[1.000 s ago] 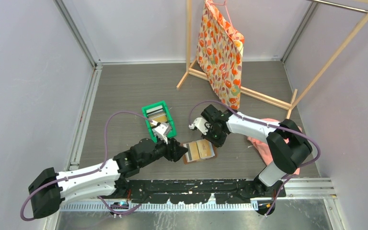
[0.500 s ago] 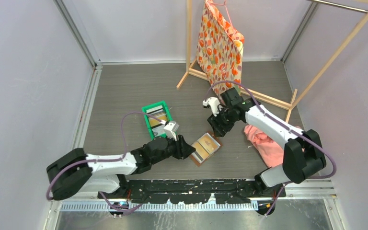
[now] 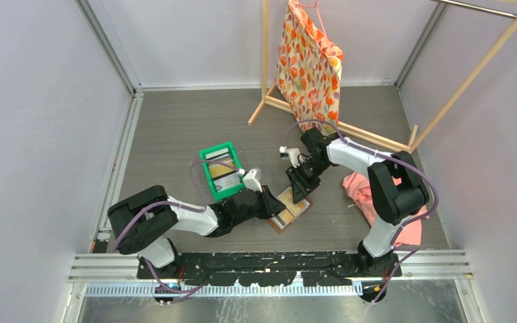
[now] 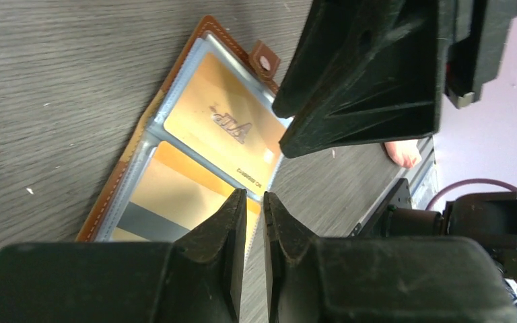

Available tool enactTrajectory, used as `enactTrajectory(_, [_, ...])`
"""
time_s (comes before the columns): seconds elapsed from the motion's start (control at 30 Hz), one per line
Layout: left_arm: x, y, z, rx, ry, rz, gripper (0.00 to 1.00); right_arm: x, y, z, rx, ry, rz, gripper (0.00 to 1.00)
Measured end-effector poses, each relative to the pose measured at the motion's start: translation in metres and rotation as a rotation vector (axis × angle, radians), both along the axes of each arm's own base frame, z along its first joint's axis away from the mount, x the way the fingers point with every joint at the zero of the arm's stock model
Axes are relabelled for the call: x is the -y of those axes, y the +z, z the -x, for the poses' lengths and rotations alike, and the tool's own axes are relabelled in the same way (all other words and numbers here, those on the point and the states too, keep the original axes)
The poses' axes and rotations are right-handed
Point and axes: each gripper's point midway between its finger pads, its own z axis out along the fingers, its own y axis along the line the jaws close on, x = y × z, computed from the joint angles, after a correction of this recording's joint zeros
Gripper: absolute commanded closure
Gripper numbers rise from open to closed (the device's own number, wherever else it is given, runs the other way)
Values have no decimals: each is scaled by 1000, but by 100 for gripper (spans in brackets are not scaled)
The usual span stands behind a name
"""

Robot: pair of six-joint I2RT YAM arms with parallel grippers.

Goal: Put the credit cards into the card holder
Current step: Turn over the card holder at the center of the board.

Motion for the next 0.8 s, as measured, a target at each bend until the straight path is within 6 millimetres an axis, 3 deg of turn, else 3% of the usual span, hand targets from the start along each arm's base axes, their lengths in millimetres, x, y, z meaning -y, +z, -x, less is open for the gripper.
enactTrajectory(0.27, [1, -20, -8, -36, 53, -37, 83, 5, -5, -6, -15, -45, 28, 60])
enactTrajectory(0.8, [3, -32, -17, -65, 104, -70, 83, 13, -19, -7, -39, -59, 83, 60])
